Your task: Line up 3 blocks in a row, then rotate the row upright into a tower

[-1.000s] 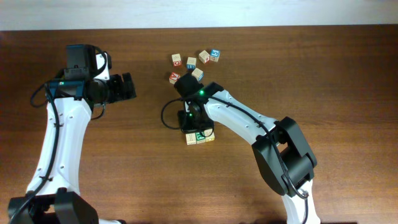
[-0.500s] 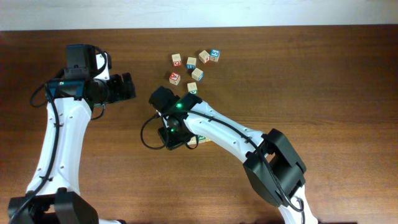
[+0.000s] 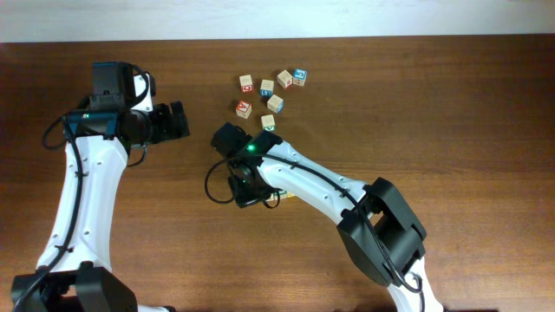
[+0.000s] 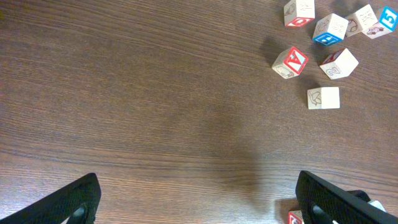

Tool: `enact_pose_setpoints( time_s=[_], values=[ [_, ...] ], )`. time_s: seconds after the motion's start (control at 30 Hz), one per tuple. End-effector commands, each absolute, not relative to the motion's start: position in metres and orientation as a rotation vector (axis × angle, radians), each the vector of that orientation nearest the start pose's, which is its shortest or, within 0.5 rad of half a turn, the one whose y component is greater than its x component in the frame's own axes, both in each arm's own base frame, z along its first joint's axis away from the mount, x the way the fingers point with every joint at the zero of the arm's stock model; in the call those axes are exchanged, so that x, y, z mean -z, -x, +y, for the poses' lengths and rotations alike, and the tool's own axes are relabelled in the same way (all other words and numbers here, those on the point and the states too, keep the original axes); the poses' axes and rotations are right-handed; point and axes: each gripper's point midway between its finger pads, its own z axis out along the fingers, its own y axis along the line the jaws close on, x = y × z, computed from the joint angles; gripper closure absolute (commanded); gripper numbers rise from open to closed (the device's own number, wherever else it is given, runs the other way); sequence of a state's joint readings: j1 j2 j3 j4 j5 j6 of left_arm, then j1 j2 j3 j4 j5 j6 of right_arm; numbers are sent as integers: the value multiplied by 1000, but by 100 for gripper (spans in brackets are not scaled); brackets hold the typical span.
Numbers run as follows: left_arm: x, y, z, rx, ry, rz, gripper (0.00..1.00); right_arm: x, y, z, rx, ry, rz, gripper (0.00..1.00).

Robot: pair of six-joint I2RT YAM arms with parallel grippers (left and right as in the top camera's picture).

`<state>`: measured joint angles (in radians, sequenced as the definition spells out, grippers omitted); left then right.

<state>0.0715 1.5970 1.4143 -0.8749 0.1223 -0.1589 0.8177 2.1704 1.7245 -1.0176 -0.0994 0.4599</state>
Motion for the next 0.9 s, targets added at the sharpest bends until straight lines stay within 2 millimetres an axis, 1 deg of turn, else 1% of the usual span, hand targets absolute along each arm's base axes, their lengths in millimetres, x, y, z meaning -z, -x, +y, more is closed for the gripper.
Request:
enact_pose_setpoints(
  time_s=[0.0, 0.23, 0.43, 0.6, 0.67, 0.7, 0.73, 0.8, 0.83, 0.87],
  values=[
    [-180, -402, 9, 186, 277, 2612, 1, -22, -296, 322, -145, 467, 3089, 96],
    [-180, -402, 9, 186, 277, 2612, 1, -19, -299, 317, -137, 425, 3101, 96],
    [-180, -402, 9, 186, 277, 2612, 1, -19, -303, 311, -97, 351, 3102, 96],
    [-180, -402, 9, 186, 277, 2612, 1, -19, -304, 311, -110, 344, 3104, 96],
    [-180, -402, 9, 186, 277, 2612, 1, -21, -303, 317, -169, 376, 3110, 96],
    [-180, -402, 9, 186, 277, 2611, 1, -28, -304, 324, -234, 428, 3106, 96],
    [-180, -403, 9, 186, 276, 2608, 1, -41, -308, 328, -274, 445, 3087, 96],
    [-181, -404, 9, 186, 275, 2604, 1, -65, -317, 332, -324, 448, 3050, 96],
    [-181, -404, 9, 186, 275, 2604, 1, -87, -324, 333, -368, 458, 3012, 96],
    [-181, -404, 8, 188, 275, 2604, 1, -122, -336, 327, -398, 459, 2963, 95]
  ],
)
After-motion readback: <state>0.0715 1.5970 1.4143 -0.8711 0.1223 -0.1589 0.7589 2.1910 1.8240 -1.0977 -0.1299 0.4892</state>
